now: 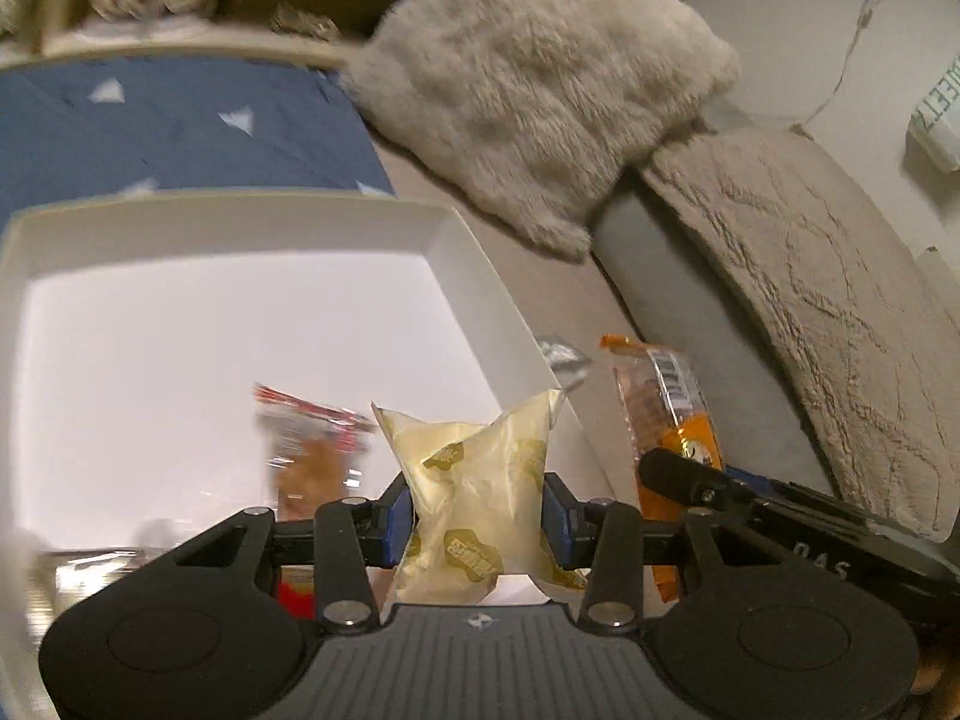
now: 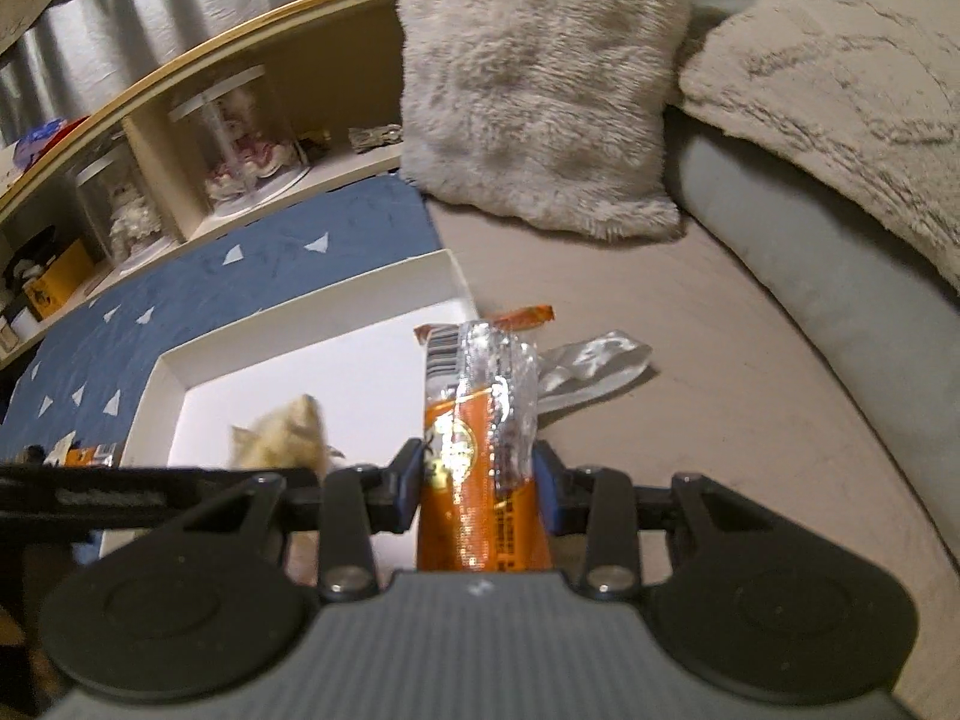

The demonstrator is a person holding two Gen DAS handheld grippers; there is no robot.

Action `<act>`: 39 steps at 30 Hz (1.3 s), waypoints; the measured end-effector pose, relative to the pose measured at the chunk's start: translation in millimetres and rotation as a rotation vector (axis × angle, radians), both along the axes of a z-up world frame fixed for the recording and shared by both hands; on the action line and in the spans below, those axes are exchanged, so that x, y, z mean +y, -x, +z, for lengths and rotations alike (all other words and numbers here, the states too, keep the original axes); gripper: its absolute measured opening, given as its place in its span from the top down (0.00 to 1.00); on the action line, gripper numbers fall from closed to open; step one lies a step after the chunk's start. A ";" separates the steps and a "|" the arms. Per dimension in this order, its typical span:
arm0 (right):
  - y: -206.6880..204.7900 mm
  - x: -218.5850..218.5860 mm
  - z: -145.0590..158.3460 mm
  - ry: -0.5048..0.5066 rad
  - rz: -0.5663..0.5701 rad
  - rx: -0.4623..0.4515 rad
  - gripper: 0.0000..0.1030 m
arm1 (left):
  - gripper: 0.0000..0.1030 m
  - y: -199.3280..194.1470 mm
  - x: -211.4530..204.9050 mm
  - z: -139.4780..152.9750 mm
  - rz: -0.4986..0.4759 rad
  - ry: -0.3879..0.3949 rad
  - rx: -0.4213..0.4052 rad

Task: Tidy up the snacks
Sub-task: 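Carry both snacks into the white tray and open both tools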

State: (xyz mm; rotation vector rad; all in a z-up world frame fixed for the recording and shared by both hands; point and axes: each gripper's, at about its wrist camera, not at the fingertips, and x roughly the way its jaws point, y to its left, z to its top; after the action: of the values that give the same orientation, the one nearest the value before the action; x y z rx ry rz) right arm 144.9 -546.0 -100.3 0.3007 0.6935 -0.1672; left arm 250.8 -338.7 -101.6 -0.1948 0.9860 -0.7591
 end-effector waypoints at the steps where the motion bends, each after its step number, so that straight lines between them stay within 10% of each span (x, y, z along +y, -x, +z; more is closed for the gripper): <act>1: -0.3 -3.3 -1.3 -0.006 -0.001 0.000 0.58 | 0.56 -2.2 -5.5 -6.1 -0.010 0.007 0.013; 14: -37.5 1.4 -9.4 -0.029 0.079 0.019 0.58 | 0.56 -41.1 -12.1 -53.4 0.010 -0.085 0.049; 39: -45.2 17.3 -11.3 0.052 0.111 0.122 0.37 | 0.42 -18.8 0.1 -31.5 0.025 -0.172 0.081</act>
State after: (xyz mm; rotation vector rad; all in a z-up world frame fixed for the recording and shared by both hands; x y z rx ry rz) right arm 190.1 -528.6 -111.6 0.2027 0.8233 -0.0986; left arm 269.5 -338.6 -133.1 -0.0887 1.1183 -0.6433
